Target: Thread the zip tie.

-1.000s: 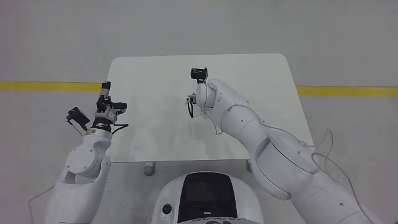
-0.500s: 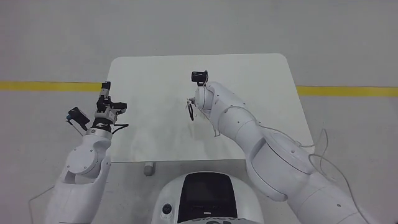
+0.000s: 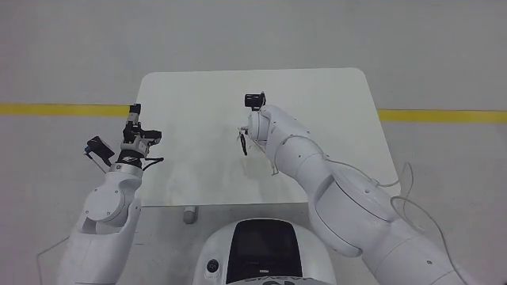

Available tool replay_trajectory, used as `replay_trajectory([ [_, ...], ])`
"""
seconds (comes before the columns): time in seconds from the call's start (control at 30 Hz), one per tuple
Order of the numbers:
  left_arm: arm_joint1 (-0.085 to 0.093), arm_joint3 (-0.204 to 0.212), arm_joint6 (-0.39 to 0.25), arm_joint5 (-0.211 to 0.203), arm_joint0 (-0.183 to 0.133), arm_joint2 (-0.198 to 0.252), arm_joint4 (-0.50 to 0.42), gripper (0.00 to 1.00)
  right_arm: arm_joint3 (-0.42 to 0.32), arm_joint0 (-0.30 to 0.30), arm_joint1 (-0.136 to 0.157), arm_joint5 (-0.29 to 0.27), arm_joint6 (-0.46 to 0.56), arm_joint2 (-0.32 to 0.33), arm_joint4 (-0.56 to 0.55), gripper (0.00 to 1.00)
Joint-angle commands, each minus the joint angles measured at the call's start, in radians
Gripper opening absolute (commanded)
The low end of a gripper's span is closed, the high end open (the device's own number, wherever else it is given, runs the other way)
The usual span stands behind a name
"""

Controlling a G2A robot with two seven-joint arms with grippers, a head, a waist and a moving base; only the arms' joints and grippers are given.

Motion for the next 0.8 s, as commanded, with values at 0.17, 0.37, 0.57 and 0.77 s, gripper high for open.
replay_trajectory([
  [0.17, 0.0, 0.0, 0.0, 0.0, 0.0, 0.0, 0.0, 1.0, 0.009, 0.005, -0.009, 0.0, 0.022, 0.007, -0.015, 0.0],
  [0.37, 0.0, 0.0, 0.0, 0.0, 0.0, 0.0, 0.0, 1.0, 0.009, 0.002, -0.012, 0.0, 0.04, 0.01, -0.031, 0.0],
  [0.57, 0.0, 0.0, 0.0, 0.0, 0.0, 0.0, 0.0, 1.0, 0.009, 0.001, -0.011, 0.0, 0.059, 0.014, -0.046, 0.0],
  [0.77, 0.0, 0.0, 0.0, 0.0, 0.0, 0.0, 0.0, 1.0, 0.002, -0.001, -0.009, 0.0, 0.09, 0.015, -0.067, 0.0],
])
